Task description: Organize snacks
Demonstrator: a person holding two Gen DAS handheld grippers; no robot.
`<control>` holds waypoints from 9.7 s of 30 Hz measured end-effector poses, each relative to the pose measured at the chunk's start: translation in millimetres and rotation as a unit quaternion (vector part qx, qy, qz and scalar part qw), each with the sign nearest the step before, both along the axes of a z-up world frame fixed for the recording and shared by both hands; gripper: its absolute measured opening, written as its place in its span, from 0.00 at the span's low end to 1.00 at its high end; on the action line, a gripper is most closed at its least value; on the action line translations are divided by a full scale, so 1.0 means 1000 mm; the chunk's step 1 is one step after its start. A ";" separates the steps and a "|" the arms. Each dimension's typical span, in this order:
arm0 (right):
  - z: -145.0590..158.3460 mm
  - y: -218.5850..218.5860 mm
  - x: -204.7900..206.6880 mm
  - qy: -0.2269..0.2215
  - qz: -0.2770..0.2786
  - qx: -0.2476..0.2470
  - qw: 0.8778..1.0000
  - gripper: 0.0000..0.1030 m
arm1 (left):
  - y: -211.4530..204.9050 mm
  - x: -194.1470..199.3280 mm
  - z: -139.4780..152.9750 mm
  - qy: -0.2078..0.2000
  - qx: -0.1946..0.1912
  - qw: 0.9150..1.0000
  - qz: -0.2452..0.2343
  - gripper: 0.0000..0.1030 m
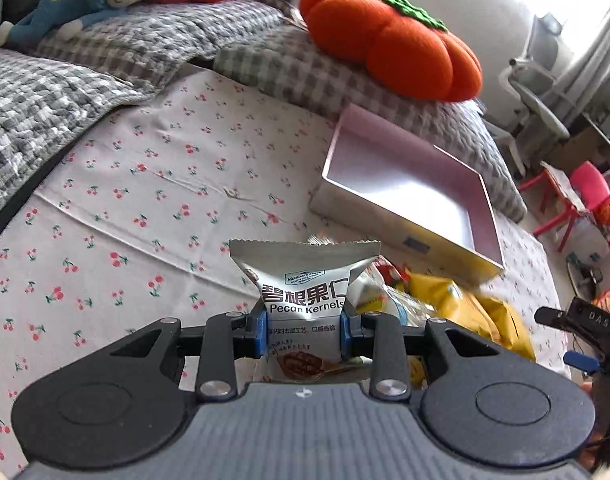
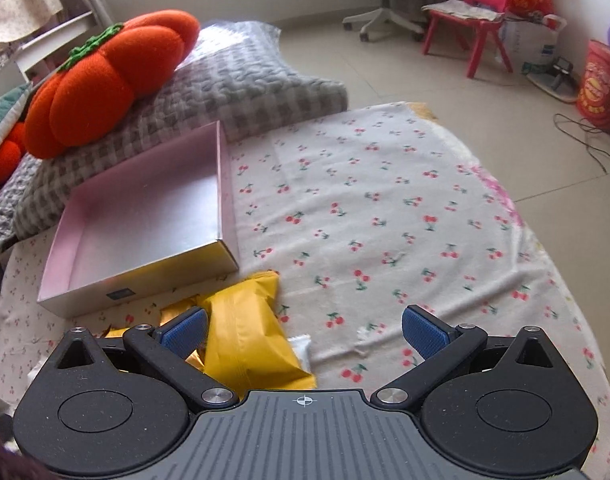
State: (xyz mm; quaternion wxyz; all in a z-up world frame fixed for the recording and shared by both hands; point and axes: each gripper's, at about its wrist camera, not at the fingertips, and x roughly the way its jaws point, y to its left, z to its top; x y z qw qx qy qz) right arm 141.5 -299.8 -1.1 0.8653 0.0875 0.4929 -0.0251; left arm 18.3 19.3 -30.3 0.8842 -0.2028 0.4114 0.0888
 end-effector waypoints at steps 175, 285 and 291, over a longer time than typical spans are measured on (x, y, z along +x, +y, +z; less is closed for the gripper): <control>-0.014 0.063 -0.005 0.010 0.103 0.015 0.995 0.95 | -0.013 0.062 -0.034 0.099 0.113 0.981 -0.119 0.56; -0.040 0.036 0.025 0.070 0.063 0.156 0.983 0.23 | 0.016 0.075 -0.039 0.039 0.137 0.971 -0.193 0.61; -0.028 0.032 0.025 0.044 0.058 0.172 0.982 0.18 | 0.023 0.075 -0.038 0.044 0.127 0.976 -0.171 0.59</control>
